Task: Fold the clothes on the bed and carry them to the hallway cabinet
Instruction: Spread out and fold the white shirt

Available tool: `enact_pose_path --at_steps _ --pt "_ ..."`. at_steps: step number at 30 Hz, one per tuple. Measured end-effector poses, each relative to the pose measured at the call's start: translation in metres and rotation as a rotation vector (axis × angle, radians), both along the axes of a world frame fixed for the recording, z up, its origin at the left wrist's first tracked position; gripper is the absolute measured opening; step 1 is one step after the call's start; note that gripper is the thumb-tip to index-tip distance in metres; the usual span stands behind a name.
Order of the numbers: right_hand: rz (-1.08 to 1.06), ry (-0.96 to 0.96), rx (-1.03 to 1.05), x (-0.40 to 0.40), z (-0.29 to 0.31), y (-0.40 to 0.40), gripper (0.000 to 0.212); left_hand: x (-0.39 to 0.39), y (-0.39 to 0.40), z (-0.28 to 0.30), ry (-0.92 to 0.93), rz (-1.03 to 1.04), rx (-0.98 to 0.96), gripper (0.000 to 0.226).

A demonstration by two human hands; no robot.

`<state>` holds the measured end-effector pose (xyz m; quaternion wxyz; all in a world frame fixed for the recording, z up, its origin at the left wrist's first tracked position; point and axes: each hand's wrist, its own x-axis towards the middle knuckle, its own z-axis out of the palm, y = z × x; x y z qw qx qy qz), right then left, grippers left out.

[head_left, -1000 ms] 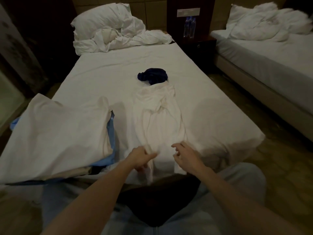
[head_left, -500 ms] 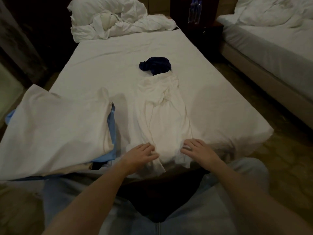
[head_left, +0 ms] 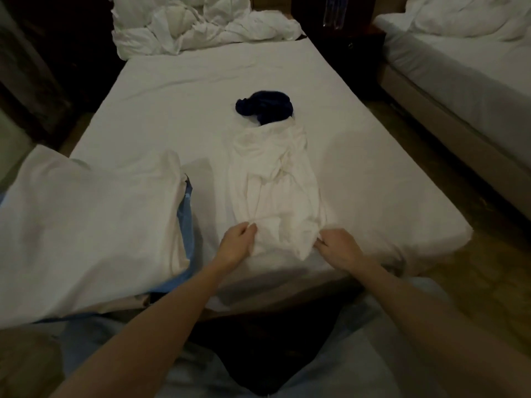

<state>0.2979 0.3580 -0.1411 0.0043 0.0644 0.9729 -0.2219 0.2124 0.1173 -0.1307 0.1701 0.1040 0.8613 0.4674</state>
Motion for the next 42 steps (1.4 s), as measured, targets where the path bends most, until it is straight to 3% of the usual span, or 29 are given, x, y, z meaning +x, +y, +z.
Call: enact_pose_path --at_steps 4,7,10,16,21,24,27,31,35,37,39,42 --pt "-0.272 0.220 -0.348 -0.042 0.032 0.010 0.034 -0.039 -0.003 0.026 -0.080 0.140 0.227 0.018" --pt "-0.288 0.334 -0.456 -0.086 0.064 0.017 0.013 -0.080 0.005 0.048 -0.179 0.306 0.403 0.021" --pt "-0.288 0.366 -0.546 -0.134 0.095 0.020 0.019 -0.124 0.018 0.070 -0.339 0.439 0.623 0.022" --pt "-0.370 0.277 -0.733 -0.233 0.112 0.032 0.039 -0.208 0.026 0.083 -0.336 0.356 0.595 0.059" --pt "-0.315 0.183 -0.817 -0.305 0.100 0.054 0.029 -0.284 0.026 0.072 -0.285 0.270 0.655 0.020" --pt "-0.357 0.152 -0.767 -0.348 0.075 0.068 0.029 -0.334 0.037 0.047 -0.224 0.372 0.526 0.014" --pt "-0.443 0.119 -0.544 -0.385 0.038 0.082 0.033 -0.370 0.054 0.014 -0.152 0.408 0.319 0.015" --pt "-0.552 -0.024 -0.279 -0.418 -0.006 0.095 0.027 -0.394 0.069 -0.017 0.081 0.220 -0.093 0.025" --pt "-0.591 -0.081 -0.243 -0.421 -0.006 0.093 0.028 -0.409 0.072 -0.021 -0.022 0.210 -0.215 0.050" --pt "-0.573 -0.012 -0.397 -0.418 0.002 0.092 0.020 -0.412 0.070 -0.018 -0.084 0.217 -0.111 0.043" --pt "-0.564 0.089 -0.558 -0.409 0.017 0.091 0.016 -0.402 0.065 -0.006 -0.166 0.265 0.115 0.033" --pt "-0.536 0.210 -0.818 -0.388 0.052 0.083 0.025 -0.382 0.057 0.019 -0.339 0.391 0.399 0.055"
